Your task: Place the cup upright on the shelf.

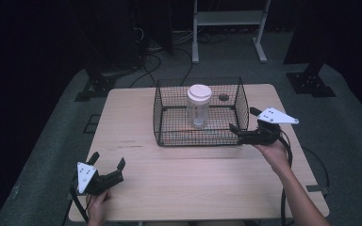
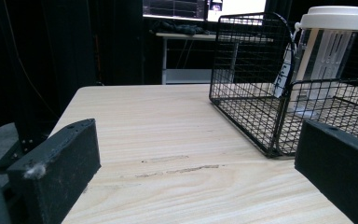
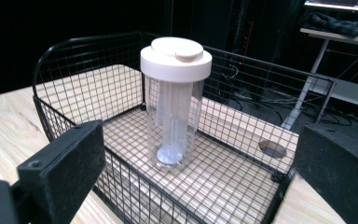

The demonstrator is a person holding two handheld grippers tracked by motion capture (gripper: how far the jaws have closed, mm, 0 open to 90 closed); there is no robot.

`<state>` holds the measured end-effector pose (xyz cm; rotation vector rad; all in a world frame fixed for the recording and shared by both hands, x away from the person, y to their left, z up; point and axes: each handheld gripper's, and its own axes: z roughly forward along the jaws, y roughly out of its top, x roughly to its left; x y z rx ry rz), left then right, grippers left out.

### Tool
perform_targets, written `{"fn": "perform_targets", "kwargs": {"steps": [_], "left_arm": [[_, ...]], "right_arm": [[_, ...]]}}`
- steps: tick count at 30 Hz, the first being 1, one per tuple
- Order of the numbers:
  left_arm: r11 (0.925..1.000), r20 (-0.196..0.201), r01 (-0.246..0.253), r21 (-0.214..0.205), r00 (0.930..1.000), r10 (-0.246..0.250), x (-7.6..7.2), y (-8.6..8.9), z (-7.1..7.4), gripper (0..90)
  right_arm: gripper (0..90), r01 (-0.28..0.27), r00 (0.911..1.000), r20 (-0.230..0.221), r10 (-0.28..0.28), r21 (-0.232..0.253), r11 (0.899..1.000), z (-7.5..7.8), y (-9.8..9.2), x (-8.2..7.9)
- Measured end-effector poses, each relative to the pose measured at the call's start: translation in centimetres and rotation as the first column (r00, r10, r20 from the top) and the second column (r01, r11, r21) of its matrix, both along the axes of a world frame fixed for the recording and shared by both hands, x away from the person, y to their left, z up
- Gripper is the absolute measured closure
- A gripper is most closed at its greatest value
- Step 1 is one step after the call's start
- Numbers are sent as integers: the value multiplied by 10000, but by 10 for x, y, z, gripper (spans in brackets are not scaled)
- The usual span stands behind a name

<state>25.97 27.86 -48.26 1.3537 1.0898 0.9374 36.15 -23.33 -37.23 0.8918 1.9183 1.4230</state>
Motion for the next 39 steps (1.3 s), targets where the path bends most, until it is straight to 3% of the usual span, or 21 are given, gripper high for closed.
{"fn": "perform_targets", "kwargs": {"steps": [14,21,30,39], "left_arm": [[10000,-28,-73,-45,10000,73,0,0,0,0],[10000,9,-48,-15,10000,48,0,0,0,0],[10000,-10,-81,26,10000,81,0,-1,0,0],[9999,-16,-135,44,9999,135,0,-1,0,0]], "right_arm": [[15,171,9998,-113,-172,-60,9998,-15,-18,-20],[15,308,9992,-273,-304,167,9994,-22,-31,-28],[15,426,9985,-341,-429,-79,9991,-32,-42,-43],[16,649,9966,-505,-648,5,9979,-44,-53,-53]]}}
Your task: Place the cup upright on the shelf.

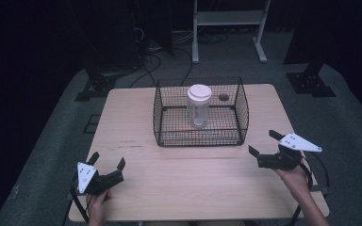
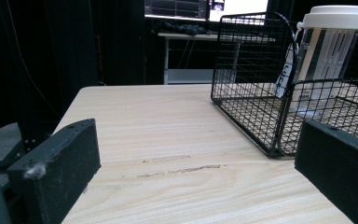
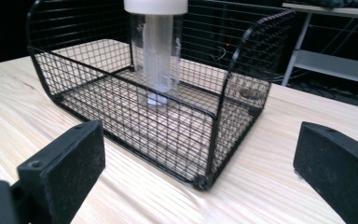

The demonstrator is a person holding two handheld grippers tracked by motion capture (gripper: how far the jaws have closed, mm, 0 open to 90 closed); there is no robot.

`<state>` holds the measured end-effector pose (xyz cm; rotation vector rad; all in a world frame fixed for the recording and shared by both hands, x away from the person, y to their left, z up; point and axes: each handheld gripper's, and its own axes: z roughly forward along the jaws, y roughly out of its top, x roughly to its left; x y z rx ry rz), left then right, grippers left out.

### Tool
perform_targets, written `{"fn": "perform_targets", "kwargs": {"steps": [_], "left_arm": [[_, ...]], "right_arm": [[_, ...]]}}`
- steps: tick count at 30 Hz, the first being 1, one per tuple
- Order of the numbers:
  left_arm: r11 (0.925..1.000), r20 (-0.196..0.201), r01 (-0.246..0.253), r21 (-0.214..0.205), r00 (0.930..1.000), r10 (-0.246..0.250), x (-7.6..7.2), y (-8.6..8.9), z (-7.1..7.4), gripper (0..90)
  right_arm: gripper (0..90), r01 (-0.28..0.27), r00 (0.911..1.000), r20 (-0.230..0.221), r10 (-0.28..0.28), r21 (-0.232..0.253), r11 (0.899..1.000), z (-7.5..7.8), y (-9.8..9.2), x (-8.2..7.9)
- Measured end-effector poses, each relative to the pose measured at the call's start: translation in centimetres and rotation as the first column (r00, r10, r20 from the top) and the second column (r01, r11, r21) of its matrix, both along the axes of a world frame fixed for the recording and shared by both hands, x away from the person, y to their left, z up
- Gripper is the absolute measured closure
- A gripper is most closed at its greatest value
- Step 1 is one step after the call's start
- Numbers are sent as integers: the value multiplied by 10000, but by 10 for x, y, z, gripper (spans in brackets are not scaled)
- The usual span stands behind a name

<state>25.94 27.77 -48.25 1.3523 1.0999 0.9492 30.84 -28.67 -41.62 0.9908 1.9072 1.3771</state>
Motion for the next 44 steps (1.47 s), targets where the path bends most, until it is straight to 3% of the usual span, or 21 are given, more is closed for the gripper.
{"fn": "perform_targets", "kwargs": {"steps": [6,33,41,44], "left_arm": [[10000,23,7,-1,10000,-7,0,0,0,0],[10000,21,1,51,10000,-1,-1,-1,0,0],[10000,15,-18,54,10000,18,-1,-1,0,0],[10000,3,-34,47,10000,34,0,-1,0,0]], "right_arm": [[15,256,9996,-150,-253,232,9994,-9,-8,-7],[16,638,9978,-165,-637,74,9979,-27,-25,-36],[15,632,9980,2,-632,74,9980,-35,-22,-49],[15,798,9962,320,-805,243,9965,-42,-17,-60]]}}
